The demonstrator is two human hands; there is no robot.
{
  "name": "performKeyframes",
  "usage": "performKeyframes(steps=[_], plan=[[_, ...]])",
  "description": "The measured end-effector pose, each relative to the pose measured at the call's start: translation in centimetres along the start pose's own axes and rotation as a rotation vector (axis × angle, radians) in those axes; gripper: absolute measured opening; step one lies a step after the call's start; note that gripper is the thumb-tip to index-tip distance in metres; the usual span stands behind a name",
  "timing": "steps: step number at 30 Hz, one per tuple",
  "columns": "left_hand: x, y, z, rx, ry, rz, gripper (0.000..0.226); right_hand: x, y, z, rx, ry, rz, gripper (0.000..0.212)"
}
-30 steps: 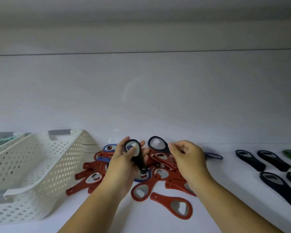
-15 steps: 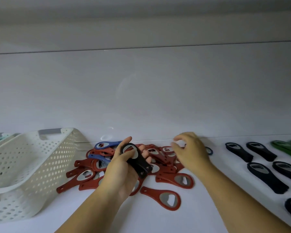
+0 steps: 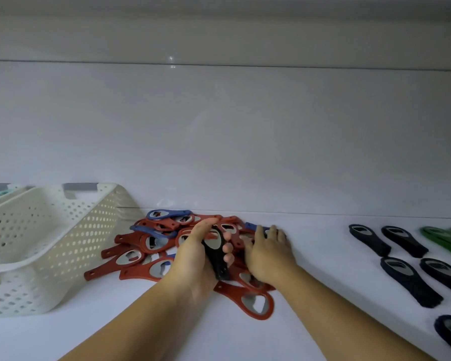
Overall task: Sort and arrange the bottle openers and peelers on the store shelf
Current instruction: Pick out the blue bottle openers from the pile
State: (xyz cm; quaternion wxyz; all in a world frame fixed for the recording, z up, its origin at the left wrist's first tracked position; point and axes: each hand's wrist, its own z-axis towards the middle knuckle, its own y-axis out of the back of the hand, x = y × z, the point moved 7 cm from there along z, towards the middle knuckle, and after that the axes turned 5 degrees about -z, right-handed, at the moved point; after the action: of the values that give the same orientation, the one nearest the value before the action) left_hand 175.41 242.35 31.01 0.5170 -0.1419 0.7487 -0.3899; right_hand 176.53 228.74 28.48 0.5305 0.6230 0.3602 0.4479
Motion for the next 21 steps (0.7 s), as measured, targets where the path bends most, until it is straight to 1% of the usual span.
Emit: performKeyframes(steps=[3,5,7,8,9,10,12,15,18,20,21], plan=[[-0.9,0.3,0.0,-0.045,-0.022,-0.102,0.022,1.1,-0.2,-0.1,-0.018,0.075,0.056,0.06],[-1.6,0.8,0.0,-0.088,-0.061,-0.124,0.025,1.0,1.6,-0.6,-0.109,0.092,0.24,0.054],[-2.5,1.2,-0.1,-0.126,-0.137,-0.059,0.026,0.7,4.2,-1.8,-0.251,0.151,0.475,0.039],[-2.9,1.1,-0.2,-0.128,-0.192,-0.012,0.023,1.2,5.1,-2.6,-0.249,0.207,0.568,0.034],[-3.3,0.8,-0.5,-0.118,-0.25,0.034,0.02,2.0,5.6,-3.7,-0.191,0.268,0.626,0.036],[-3.5,0.4,-0.8,-0.096,-0.29,0.075,0.017,2.9,5.5,-4.6,-0.118,0.325,0.636,0.04],[-3.6,-0.4,-1.5,-0.048,-0.332,0.159,0.017,4.5,5.3,-6.3,-0.032,0.405,0.585,0.04],[-3.9,-1.0,-2.1,0.007,-0.408,0.344,0.022,5.1,5.6,-6.8,0.012,0.458,0.615,0.038],[-4.0,-0.8,-2.1,0.01,-0.47,0.481,0.024,5.2,5.6,-6.9,0.081,0.495,0.659,0.037],[-3.6,-1.0,-2.2,0.037,-0.466,0.533,0.022,5.3,5.4,-7.1,0.095,0.498,0.651,0.03],[-3.4,-1.3,-2.3,0.07,-0.454,0.551,0.017,5.2,5.3,-7.0,0.11,0.496,0.642,0.027]])
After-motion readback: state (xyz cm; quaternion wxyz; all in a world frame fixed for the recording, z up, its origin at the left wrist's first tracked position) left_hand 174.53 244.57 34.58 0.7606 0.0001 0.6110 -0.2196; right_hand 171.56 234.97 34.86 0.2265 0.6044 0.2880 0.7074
